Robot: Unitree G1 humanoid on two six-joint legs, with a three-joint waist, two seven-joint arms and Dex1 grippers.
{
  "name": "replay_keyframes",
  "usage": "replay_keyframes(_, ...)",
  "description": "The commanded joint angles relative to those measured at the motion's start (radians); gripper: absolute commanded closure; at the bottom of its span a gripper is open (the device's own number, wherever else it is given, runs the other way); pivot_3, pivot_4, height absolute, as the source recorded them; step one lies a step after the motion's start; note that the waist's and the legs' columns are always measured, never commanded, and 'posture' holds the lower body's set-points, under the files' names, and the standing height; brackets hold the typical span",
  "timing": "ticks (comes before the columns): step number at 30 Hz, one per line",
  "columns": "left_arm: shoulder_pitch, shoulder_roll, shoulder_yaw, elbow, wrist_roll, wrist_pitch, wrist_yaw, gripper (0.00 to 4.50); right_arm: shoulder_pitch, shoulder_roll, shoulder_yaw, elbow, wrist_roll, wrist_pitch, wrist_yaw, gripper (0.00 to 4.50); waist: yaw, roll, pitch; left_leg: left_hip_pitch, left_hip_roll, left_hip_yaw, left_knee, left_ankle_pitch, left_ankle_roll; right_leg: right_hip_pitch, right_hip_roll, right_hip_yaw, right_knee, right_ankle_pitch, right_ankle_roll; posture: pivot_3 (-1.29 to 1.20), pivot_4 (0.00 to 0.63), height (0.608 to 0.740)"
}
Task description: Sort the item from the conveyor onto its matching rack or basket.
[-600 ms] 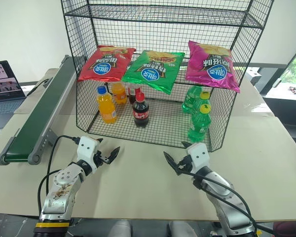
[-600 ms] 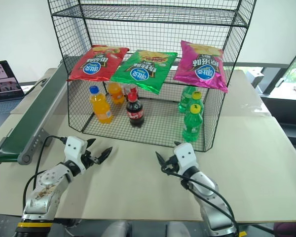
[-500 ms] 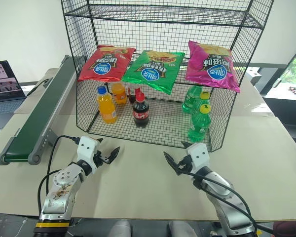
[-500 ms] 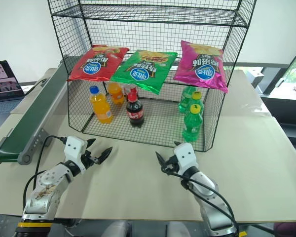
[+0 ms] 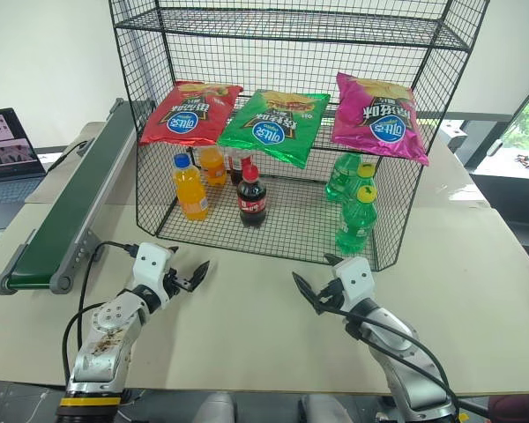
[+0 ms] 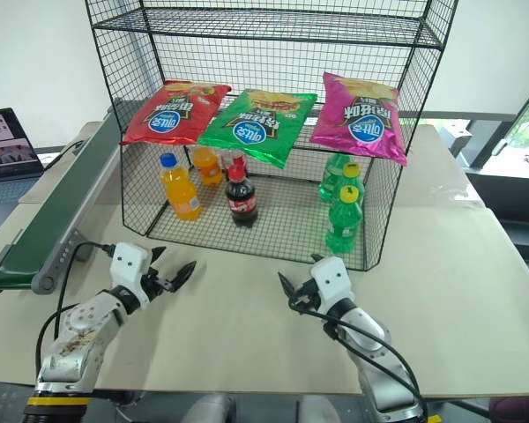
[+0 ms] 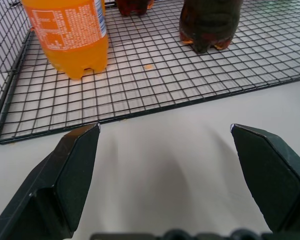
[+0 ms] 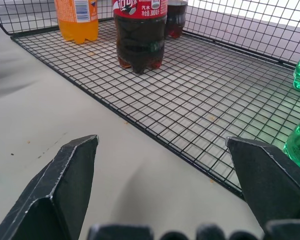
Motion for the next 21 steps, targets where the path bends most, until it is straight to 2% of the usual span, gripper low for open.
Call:
replay_keyframes(1, -0.011, 0.006, 0.016, -0.033, 0.0, -0.016, 0.009, 0.06, -0.013, 0.003, -0.008, -0.036, 0.001, -0.021, -0.005, 0.0, 0.0, 0.0, 0.0, 0.0, 0.0, 0.0, 0.0, 0.0, 0.0, 0.0, 0.0, 0.0, 0.0, 0.0, 0.0, 0.0, 0.15, 0.738)
replay_keyframes(21, -0.028, 0.016, 0.015, -0.027, -0.003, -0.016, 0.001, 0.06, -0.025, 0.009, 0.002, -0.046, -0.002, -0.009, -0.01, 0.0, 0.0, 0.0, 0.0, 0.0, 0.0, 0.0, 0.0, 0.0, 0.0, 0.0, 0.0, 0.0, 0.0, 0.001, -0.001, 0.0, 0.15, 0.738)
